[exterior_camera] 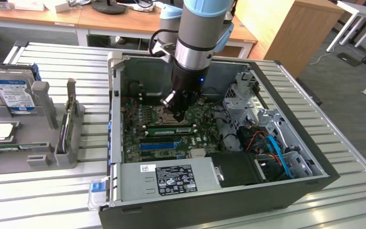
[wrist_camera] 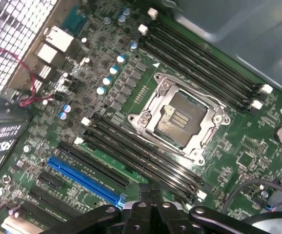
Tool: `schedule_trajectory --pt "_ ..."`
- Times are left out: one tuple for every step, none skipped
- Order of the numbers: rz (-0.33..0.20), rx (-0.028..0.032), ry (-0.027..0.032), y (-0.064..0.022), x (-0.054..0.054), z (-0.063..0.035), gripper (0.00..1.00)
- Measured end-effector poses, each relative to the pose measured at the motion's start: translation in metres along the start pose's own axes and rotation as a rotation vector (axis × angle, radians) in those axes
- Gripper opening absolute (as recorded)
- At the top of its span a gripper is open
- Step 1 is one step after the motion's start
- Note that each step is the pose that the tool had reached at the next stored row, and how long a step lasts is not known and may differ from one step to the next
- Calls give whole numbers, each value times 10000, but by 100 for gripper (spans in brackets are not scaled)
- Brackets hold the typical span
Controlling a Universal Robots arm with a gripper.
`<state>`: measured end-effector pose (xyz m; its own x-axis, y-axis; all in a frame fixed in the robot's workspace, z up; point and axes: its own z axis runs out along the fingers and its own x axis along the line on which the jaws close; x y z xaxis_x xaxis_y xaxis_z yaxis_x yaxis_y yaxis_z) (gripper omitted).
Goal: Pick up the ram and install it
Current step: 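Press down the ram until it locks into place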
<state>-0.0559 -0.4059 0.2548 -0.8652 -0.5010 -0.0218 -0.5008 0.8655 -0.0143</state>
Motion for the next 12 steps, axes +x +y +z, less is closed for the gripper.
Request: schedule_trajectory --pt "106 3 1 1 0 0 10" --pt "212 5 2 1 -1 0 10" --pt "316 7 4 2 -1 0 10" --pt "423 10 6 3 -2 0 10" --pt "526 12 7 4 -2 0 10" --pt "629 14 8 4 -2 0 10" --pt "743 17 10 5 -3 0 10" --pt "847 19 12 6 -3 0 10" --pt "952 21 13 7 -3 0 10" --pt "1058 24 15 7 -4 0 10" --pt "1166 26 16 8 -4 0 10" --pt "1274 28 17 8 -4 0 10"
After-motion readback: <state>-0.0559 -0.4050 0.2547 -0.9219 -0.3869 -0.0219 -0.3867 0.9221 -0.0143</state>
